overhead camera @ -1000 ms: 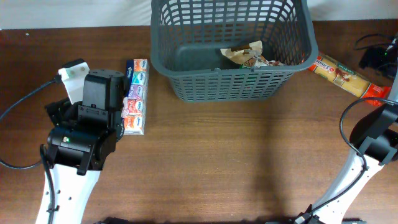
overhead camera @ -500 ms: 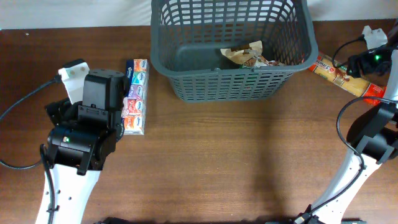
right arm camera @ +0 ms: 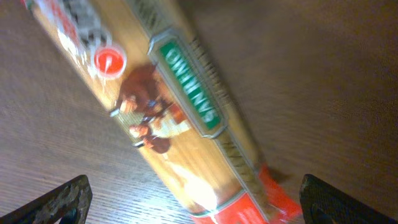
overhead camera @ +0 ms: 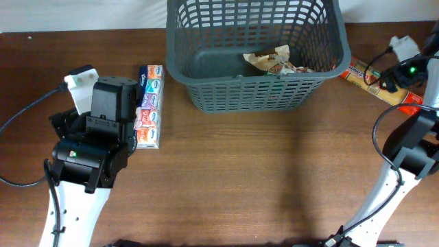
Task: Pack container
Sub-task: 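Lower the right gripper onto the spaghetti pack and grasp it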
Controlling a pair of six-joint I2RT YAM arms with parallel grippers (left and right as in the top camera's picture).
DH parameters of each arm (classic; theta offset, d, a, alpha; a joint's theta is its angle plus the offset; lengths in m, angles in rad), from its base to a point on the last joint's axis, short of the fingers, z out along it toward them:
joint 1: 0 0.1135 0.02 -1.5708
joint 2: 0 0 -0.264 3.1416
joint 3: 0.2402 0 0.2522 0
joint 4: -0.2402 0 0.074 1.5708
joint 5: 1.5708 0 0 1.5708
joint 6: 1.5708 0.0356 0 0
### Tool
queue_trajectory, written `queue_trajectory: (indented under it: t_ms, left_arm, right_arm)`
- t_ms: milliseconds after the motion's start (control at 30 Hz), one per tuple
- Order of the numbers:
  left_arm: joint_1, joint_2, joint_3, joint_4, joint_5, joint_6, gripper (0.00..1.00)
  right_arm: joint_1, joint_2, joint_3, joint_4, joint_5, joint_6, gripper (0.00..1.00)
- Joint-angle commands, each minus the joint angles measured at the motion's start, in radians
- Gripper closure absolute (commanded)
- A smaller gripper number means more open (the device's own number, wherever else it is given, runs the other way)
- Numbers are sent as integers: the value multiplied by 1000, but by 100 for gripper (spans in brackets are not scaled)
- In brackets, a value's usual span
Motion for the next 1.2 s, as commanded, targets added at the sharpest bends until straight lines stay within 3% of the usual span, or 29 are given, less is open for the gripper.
queue_trajectory:
  t_ms: [0,567,1167]
  left_arm:
    - [5,3,13,-2,-4,-10,0]
    - [5,3,13,-2,-4,-10,1]
    - [5,3,13,-2,-4,-10,0]
  right_arm:
    - [-1,68,-20,-14,40,-47,1]
    - [-2,116,-20,13,164,-92,1]
    - [-1,200,-20,42,6,-92,1]
